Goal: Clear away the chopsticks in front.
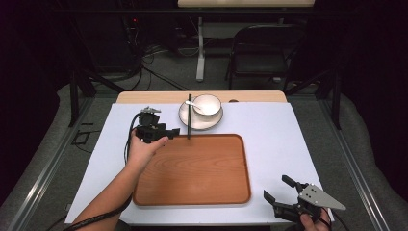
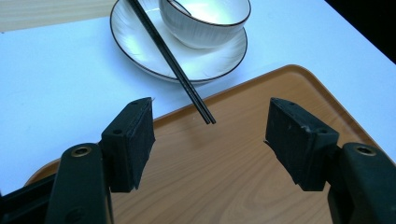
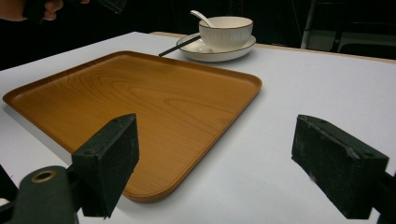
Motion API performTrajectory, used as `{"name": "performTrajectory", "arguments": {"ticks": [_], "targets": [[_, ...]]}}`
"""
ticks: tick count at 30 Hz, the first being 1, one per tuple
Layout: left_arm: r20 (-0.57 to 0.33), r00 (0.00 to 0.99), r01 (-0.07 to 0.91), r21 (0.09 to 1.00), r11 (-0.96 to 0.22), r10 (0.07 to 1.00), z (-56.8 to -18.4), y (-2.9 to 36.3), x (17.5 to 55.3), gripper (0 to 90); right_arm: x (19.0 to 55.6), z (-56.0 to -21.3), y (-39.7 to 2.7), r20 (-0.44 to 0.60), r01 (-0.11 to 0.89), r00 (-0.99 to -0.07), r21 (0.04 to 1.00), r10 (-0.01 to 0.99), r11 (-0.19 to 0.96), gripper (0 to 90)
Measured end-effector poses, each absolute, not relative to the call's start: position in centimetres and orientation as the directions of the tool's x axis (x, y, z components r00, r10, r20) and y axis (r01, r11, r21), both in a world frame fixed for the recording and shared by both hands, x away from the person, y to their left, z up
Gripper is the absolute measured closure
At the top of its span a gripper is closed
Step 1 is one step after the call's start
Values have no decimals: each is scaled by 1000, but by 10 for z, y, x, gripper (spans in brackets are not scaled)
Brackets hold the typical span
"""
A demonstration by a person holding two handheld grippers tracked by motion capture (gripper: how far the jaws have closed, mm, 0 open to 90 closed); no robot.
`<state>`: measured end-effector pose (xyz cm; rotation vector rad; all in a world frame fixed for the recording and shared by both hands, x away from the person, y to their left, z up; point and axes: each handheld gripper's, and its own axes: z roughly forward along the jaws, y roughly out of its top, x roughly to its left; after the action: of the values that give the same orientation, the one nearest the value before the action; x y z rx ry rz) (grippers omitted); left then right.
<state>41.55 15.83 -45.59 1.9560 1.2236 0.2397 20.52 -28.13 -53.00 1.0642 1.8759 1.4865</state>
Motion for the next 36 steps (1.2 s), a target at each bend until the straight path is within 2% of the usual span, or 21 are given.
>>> {"name": "performTrajectory", "arguments": {"ticks": [4,15,25,36], "targets": [[-233,514,678,700,-224,826,-459,151,426,351,205,-530,-281,75,264,-558,960,826,92,144],[-237,415,738,652,-173,878,-462,137,457,433,205,-530,-281,78,264,-558,961,826,87,144],[-249,369,776,613,-149,896,-469,124,480,484,205,-530,-282,82,267,-559,960,825,85,144],[-280,346,814,564,-138,896,-485,114,490,490,205,-530,-282,83,267,-560,960,824,84,144]]}}
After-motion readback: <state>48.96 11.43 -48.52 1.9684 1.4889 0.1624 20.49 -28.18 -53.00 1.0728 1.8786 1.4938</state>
